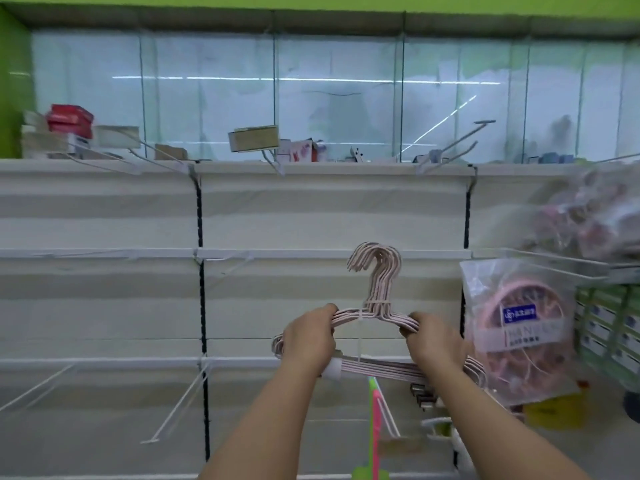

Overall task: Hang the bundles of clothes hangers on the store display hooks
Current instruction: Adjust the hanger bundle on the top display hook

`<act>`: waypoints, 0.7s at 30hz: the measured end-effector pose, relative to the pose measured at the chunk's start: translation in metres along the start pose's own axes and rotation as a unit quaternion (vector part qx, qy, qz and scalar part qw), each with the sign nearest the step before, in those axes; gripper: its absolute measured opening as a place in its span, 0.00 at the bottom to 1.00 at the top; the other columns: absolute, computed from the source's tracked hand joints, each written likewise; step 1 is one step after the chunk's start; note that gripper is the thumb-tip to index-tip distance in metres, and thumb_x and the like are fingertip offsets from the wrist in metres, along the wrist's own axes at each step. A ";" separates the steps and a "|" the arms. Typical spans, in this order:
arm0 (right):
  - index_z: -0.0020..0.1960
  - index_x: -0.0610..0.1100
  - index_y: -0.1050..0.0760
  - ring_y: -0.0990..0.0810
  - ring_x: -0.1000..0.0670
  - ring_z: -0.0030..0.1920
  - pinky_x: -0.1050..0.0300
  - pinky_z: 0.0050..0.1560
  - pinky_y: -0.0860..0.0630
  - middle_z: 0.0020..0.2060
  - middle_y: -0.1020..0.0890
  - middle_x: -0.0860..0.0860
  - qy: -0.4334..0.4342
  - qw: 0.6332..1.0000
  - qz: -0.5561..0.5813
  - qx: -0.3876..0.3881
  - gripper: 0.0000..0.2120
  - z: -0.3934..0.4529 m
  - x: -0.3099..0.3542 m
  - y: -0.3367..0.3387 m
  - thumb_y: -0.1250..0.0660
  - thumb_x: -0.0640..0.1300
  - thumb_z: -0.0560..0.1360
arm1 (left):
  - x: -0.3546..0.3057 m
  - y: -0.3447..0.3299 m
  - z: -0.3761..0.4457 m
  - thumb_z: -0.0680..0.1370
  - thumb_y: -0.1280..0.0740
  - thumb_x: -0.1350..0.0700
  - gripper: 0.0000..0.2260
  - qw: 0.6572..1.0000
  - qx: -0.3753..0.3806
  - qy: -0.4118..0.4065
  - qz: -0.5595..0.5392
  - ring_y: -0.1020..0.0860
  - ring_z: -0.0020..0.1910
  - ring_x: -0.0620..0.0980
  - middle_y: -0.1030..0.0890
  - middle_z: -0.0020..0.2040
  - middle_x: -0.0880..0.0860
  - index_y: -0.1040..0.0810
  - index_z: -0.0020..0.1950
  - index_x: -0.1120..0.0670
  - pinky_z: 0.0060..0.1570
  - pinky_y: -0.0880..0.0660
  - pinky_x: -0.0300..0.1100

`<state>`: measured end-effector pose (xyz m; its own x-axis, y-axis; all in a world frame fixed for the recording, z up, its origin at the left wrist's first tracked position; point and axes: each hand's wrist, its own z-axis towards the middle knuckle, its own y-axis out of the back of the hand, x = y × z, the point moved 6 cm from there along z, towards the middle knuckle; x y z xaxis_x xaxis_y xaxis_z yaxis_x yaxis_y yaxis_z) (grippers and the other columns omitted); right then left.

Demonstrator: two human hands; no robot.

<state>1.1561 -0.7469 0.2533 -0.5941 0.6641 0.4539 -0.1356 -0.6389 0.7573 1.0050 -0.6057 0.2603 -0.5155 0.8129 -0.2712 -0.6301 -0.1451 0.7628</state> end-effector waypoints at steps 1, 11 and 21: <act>0.52 0.52 0.22 0.21 0.43 0.53 0.59 0.42 0.33 0.50 0.18 0.48 0.001 1.000 0.006 -0.004 0.07 0.004 0.009 -0.003 0.36 0.46 0.76 | 0.007 0.004 0.007 0.76 0.40 0.61 0.14 1.000 -0.007 0.003 0.004 0.22 0.54 0.58 0.20 0.53 0.52 0.27 0.59 0.47 0.45 0.28 0.45; 0.52 0.51 0.21 0.21 0.41 0.53 0.58 0.42 0.32 0.50 0.18 0.46 0.041 0.997 0.051 -0.041 0.07 0.077 0.089 -0.022 0.36 0.47 0.76 | 0.060 0.024 0.092 0.75 0.40 0.61 0.15 0.997 -0.071 0.027 0.026 0.22 0.53 0.58 0.19 0.53 0.53 0.26 0.59 0.46 0.44 0.29 0.45; 0.52 0.51 0.24 0.22 0.42 0.52 0.57 0.42 0.33 0.49 0.19 0.47 0.079 0.990 0.087 -0.077 0.09 0.155 0.151 -0.039 0.38 0.41 0.76 | 0.090 0.042 0.170 0.77 0.41 0.62 0.17 0.984 -0.168 0.038 0.053 0.22 0.52 0.57 0.19 0.53 0.51 0.26 0.61 0.46 0.43 0.30 0.45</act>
<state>1.1941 -0.5617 0.3653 -0.7344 0.4768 0.4831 -0.1324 -0.7987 0.5870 1.0311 -0.4431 0.3678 -0.6220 0.7409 -0.2533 -0.7204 -0.4147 0.5559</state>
